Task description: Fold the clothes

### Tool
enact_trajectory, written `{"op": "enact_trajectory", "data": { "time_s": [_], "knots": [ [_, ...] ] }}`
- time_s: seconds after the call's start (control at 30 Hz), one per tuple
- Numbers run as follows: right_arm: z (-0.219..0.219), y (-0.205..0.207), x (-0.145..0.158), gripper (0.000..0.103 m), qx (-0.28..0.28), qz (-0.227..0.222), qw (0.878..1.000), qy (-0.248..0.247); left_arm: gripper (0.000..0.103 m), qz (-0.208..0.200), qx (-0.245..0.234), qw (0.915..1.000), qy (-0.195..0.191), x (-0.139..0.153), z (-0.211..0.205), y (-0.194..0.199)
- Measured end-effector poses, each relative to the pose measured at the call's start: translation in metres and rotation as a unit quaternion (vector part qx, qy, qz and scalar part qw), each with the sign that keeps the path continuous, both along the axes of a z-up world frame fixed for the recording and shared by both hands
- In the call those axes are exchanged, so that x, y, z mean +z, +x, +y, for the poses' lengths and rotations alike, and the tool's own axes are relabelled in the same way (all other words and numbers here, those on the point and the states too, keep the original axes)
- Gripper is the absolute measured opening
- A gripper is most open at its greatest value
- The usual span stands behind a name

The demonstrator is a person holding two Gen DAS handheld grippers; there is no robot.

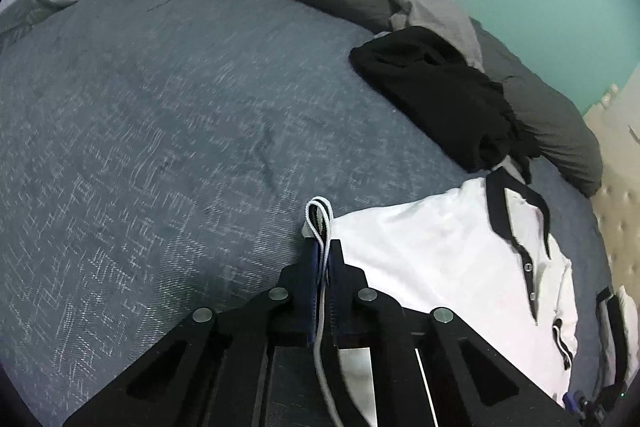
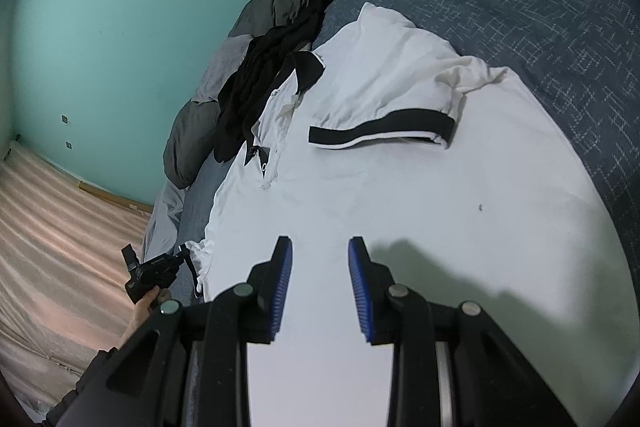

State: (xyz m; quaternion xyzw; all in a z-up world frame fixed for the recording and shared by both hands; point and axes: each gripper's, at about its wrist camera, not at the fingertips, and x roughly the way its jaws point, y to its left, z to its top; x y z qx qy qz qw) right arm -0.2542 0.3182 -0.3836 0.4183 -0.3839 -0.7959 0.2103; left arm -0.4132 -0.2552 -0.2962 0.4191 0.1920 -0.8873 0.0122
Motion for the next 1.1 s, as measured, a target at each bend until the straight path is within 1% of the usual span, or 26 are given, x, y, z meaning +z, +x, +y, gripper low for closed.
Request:
{"op": "enact_trajectory", "data": {
  "time_s": [0.13,0.23,0.3,0.43,0.5,0.57,0.67,0.73,0.83,0.87,0.93,1.0,1.07,1.1],
  "knots": [
    [0.001,0.000,-0.001,0.029,-0.001,-0.002,1.000,-0.004,0.004,0.017,-0.023,0.9995,-0.013,0.017,0.022,0.001],
    [0.002,0.000,-0.001,0.029,-0.002,-0.003,1.000,-0.007,0.004,0.024,-0.053,0.9982,-0.015,0.029,0.047,-0.002],
    [0.002,-0.001,-0.001,0.029,-0.002,-0.003,1.000,-0.009,0.004,0.031,-0.073,0.9968,-0.015,0.039,0.067,-0.005],
    [0.004,-0.001,0.000,0.029,-0.004,-0.004,1.000,-0.016,0.004,0.045,-0.117,0.9917,-0.030,0.053,0.112,-0.003],
    [0.005,-0.001,0.000,0.029,-0.005,-0.004,1.000,-0.019,0.004,0.043,-0.141,0.9885,-0.033,0.054,0.137,0.000],
    [0.007,-0.002,0.001,0.029,-0.008,-0.004,1.000,-0.022,0.004,0.034,-0.171,0.9837,-0.043,0.050,0.166,0.007],
    [0.008,-0.002,0.002,0.029,-0.009,-0.003,1.000,-0.025,0.005,-0.003,-0.197,0.9775,-0.076,0.030,0.201,0.010],
    [0.008,-0.002,0.002,0.029,-0.008,-0.002,1.000,-0.024,0.005,-0.018,-0.203,0.9753,-0.086,0.019,0.214,0.013],
    [0.008,-0.001,0.002,0.029,-0.007,-0.004,1.000,-0.027,0.006,-0.023,-0.207,0.9756,-0.070,0.017,0.219,0.020],
    [0.009,-0.002,0.002,0.029,-0.007,-0.005,1.000,-0.028,0.009,-0.023,-0.206,0.9759,-0.067,0.019,0.218,0.024],
    [0.008,-0.002,0.002,0.029,-0.005,-0.006,1.000,-0.029,0.016,-0.019,-0.205,0.9766,-0.062,0.026,0.212,0.033],
    [0.008,-0.002,0.001,0.029,-0.004,-0.007,1.000,-0.030,0.028,-0.012,-0.197,0.9787,-0.056,0.034,0.201,0.043],
    [0.007,-0.002,0.001,0.029,-0.004,-0.009,0.999,-0.031,0.035,-0.005,-0.183,0.9818,-0.050,0.041,0.185,0.051],
    [0.007,-0.002,0.001,0.029,-0.004,-0.008,0.999,-0.031,0.036,-0.002,-0.176,0.9833,-0.047,0.043,0.176,0.054]
  ]
}}
